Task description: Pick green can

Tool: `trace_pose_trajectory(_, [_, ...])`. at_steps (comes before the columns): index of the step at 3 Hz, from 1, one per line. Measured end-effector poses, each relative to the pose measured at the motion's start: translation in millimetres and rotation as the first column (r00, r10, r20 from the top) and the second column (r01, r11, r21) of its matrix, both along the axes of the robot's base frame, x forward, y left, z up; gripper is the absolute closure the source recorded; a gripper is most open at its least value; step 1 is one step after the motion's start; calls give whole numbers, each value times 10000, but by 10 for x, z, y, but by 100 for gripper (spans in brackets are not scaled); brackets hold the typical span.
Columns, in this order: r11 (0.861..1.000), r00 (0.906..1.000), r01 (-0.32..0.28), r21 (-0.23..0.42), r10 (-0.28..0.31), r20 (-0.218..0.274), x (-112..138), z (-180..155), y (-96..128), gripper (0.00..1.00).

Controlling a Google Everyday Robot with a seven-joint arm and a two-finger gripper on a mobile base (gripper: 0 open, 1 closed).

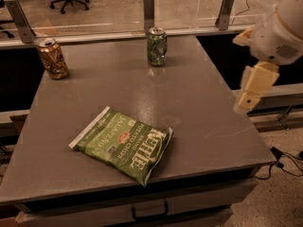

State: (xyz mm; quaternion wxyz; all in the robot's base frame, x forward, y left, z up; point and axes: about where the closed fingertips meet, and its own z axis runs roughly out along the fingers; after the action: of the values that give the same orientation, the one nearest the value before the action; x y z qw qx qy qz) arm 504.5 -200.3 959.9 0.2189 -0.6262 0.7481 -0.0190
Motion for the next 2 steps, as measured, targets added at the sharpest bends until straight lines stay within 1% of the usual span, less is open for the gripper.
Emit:
trace_pose_trajectory(1, [9949,9918,-807,602,741,1037,678,-86,264,0])
trace_pose_trajectory(2, [9867,9782,-1256,1032,1058,1788,1197,-52,540,0])
